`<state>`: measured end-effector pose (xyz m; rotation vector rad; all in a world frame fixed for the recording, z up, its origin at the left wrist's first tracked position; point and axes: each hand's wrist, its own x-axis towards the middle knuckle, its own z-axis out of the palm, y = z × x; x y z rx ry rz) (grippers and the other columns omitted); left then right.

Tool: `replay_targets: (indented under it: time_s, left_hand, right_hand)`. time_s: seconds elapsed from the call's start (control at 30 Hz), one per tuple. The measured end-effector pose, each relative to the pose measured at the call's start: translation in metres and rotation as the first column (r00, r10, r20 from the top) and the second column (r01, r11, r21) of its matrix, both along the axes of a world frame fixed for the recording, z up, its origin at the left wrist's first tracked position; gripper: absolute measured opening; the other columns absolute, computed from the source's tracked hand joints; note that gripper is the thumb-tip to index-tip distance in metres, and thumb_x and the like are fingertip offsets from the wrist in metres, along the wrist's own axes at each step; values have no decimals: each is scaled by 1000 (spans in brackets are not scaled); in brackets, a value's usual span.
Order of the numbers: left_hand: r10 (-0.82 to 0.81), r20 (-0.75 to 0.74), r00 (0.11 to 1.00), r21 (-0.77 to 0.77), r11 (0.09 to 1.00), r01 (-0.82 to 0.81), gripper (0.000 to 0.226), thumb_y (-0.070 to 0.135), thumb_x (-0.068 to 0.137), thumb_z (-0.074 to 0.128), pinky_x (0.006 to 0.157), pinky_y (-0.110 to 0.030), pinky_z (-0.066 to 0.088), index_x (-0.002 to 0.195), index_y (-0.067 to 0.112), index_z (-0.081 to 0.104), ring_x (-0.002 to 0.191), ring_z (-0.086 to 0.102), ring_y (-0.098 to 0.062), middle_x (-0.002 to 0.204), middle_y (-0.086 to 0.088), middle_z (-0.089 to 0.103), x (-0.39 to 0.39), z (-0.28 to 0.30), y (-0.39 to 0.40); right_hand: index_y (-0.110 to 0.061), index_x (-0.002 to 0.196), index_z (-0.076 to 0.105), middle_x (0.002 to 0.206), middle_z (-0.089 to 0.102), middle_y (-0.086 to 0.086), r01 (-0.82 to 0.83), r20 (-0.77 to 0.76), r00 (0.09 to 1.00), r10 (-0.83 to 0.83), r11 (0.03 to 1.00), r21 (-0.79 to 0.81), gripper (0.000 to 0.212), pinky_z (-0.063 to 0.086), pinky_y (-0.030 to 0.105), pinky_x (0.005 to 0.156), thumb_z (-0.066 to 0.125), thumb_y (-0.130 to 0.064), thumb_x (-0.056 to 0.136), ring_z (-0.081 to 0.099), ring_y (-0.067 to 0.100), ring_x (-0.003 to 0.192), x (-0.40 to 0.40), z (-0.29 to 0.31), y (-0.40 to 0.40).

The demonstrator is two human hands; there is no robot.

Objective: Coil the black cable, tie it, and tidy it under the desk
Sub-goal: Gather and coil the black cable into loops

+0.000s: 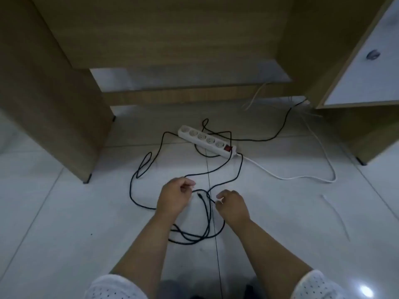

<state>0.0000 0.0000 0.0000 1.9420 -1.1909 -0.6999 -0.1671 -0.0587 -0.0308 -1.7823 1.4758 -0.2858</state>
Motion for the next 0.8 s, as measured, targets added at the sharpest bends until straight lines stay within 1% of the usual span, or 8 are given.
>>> replay_targets:
  time_s: [0.1, 0.17, 0.3, 0.37, 0.53, 0.63, 0.7, 0.8]
  left_hand:
    - [11, 1, 1000, 93, 996, -11, 21, 1, 90, 60, 78, -2, 41, 98, 15, 74, 89, 61, -7, 104, 1, 69, -9, -34, 8]
    - [-29, 30, 999, 217, 976, 22, 23, 1, 88, 59, 80, -9, 42, 100, 14, 74, 93, 63, -11, 108, 0, 66, -17, -59, 16]
    - [-107, 112, 988, 356, 932, 61, 26, 19, 83, 74, 82, -14, 40, 109, 15, 72, 100, 61, -18, 115, -5, 58, -31, -94, 31]
    - [-107, 179, 978, 386, 922, 31, 34, 35, 76, 78, 84, -23, 46, 106, 22, 70, 101, 57, -17, 111, -1, 54, -39, -104, 36]
    - [-356, 334, 873, 560, 820, 120, 30, 41, 87, 60, 83, -39, 51, 86, 12, 67, 96, 57, -25, 105, -7, 54, -54, -103, 20]
    - [-339, 253, 906, 535, 829, 161, 27, 35, 89, 59, 83, -38, 50, 90, 8, 62, 89, 58, -25, 101, -7, 50, -59, -97, 9]
    - [-257, 166, 952, 451, 878, 158, 16, 28, 90, 57, 77, -37, 51, 86, 13, 56, 82, 58, -22, 96, -3, 51, -60, -92, 2]
    - [-109, 63, 992, 269, 959, 89, 11, 31, 94, 53, 72, -36, 51, 90, 21, 50, 79, 59, -14, 88, 5, 59, -60, -82, -10]
  right_hand:
    - [-11, 129, 57, 124, 60, 13, 13, -111, 994, -3, 996, 87, 35, 48, 26, 90, 52, -18, 95, 58, 25, 113, -2, -23, 0]
    - [-12, 135, 53, 127, 62, 11, 40, -123, 992, -21, 987, 159, 39, 46, 26, 90, 47, -18, 97, 59, 25, 113, -3, -32, 5]
    - [-11, 122, 59, 110, 69, 12, 117, -26, 993, -114, 974, 193, 31, 47, 25, 71, 51, -22, 94, 63, 23, 86, 1, -47, 18]
    - [-13, 114, 61, 105, 69, 9, 171, 3, 984, -176, 961, 218, 27, 50, 28, 71, 58, -26, 91, 65, 24, 86, 6, -55, 24]
    - [-16, 95, 60, 90, 66, 0, 231, -77, 973, -219, 948, 217, 17, 45, 25, 61, 66, -22, 80, 62, 18, 81, 19, -64, 23]
    - [-13, 87, 58, 77, 59, -2, 249, -77, 968, -237, 941, 230, 5, 37, 23, 52, 60, -15, 83, 55, 17, 73, 23, -65, 14]
    - [-8, 85, 59, 77, 63, 1, 309, 33, 945, -325, 923, 230, 9, 39, 20, 52, 56, -14, 90, 58, 19, 72, 26, -62, 5]
    - [-7, 94, 61, 85, 72, 9, 446, 293, 782, -550, 822, 354, 15, 55, 33, 61, 48, -1, 91, 66, 23, 73, 26, -48, -8]
